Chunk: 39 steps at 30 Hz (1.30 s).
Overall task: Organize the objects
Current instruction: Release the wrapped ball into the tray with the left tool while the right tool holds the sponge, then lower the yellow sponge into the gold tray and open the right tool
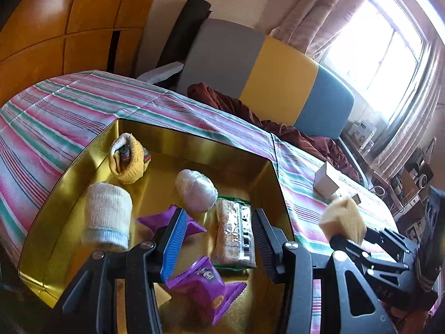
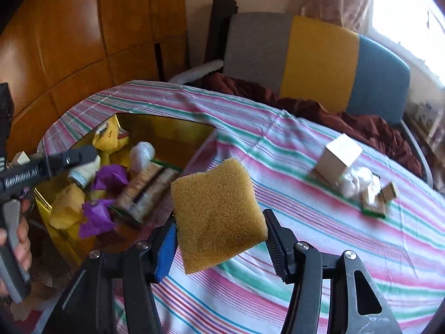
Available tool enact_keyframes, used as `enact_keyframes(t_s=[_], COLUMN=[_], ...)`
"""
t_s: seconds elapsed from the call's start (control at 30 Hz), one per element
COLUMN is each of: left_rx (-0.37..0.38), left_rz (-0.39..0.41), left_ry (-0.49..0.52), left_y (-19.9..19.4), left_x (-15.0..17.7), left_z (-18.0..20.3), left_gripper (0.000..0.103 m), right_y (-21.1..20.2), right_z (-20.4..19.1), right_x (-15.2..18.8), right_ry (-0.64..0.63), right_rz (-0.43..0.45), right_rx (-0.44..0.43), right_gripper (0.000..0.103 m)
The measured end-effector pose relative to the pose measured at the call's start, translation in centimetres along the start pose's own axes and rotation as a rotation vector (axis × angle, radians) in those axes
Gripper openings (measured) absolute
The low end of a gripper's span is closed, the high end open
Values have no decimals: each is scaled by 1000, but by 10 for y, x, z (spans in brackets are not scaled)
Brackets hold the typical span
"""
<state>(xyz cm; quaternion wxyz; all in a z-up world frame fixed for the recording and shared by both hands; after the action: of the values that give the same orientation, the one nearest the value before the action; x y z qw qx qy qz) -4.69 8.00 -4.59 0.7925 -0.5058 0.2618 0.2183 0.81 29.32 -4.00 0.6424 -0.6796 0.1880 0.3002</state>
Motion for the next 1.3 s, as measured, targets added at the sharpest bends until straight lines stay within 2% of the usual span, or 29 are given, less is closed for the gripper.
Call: enact_keyframes(t_s=[0.53,0.87,1.07,1.17,1.23,1.3], left_rx=[6,22,24,24,25,29], left_rz=[6,16,16,9,5,5], left_ry=[-50,-59,-67,-68,-67,-66], left_y=[-8,-14,-14,-13,-12,-12], left_x=[12,12,12,13,14,15], left_z=[-22,-22,-23,-22,-22,-21], left_gripper=[49,49,49,49,49,49], right_y=[36,94,117,119,117,112], right_z=[-51,-58,-61,-61,-59,-55], right_x=[-51,-78,-91,-95,-97,-99], right_ry=[-71,-62,-55,-59,-49,-30], right_rz=[13,-106,-139,-125,-111,-83], right_rx=[-42,-59,-60,-52,-46,-38], right_gripper=[58,59,59,66,85,86])
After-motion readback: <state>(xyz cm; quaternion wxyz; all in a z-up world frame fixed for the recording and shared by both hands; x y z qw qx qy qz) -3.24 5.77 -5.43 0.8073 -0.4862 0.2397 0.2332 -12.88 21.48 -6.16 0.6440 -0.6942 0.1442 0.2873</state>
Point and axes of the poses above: each gripper's, at about its wrist camera, not at the fingertips, and y roughly the way its jaws point, z to its right, x to its underside, the point moved 3 cm from there along y, roughly the way its jaws point, and after that the axes turned 3 degrees about -z, right-handed, at the moved point
